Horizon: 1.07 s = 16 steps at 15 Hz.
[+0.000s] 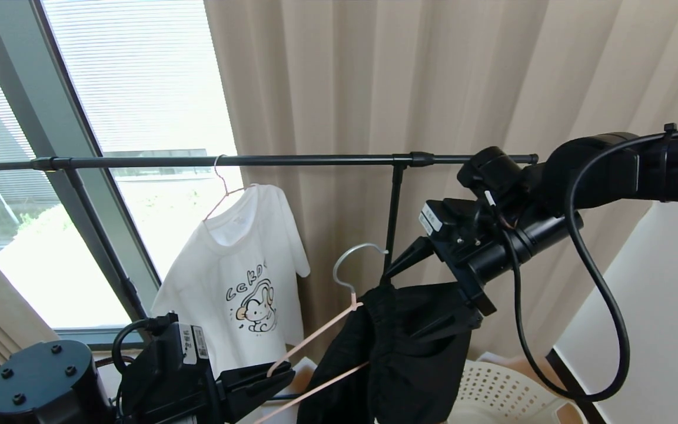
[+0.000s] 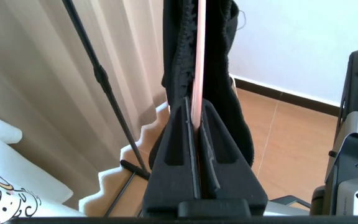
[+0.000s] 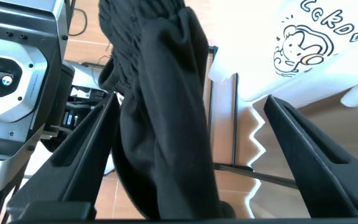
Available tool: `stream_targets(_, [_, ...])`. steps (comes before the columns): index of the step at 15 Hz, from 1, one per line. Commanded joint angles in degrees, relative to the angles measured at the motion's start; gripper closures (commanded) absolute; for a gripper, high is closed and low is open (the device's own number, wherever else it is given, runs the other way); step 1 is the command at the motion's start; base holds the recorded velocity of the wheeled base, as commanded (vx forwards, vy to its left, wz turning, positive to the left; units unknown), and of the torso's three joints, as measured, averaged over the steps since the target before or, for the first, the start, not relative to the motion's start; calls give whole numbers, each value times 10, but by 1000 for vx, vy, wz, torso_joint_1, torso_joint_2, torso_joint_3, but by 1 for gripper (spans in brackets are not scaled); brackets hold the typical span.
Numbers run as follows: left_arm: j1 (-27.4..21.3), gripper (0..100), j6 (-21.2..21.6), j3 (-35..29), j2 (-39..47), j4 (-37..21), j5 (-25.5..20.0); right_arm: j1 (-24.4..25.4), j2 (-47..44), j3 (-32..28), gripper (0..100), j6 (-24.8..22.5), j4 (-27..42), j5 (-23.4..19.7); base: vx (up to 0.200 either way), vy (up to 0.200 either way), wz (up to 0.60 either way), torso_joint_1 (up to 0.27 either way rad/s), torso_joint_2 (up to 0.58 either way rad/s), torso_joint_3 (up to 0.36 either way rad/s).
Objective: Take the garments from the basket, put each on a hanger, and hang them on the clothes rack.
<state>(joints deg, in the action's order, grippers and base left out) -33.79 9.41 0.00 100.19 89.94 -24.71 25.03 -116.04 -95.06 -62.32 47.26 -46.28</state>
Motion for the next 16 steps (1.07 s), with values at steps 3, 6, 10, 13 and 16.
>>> stream_targets(3, [-1,100,0,0,0,1,0,11,-33,-9,0,1,-3,0,0,0,0,0,0,0])
stream_targets(6, [-1,100,0,0,0,1,0,11,-41,-14,0,1,-2,-2,0,0,0,0,0,0])
stream_targets(10, [-2,100,0,0,0,1,0,12,-51,-13,0,1,-2,-4,0,0,0,0,0,0])
stream_targets(13, [-1,100,0,0,0,1,0,18,-55,-14,100,1,-2,-4,0,0,0,0,0,0])
stream_targets(16, [0,100,-4,0,3,1,0,8,-38,-12,100,-1,0,-9,0,0,0,0,0,0])
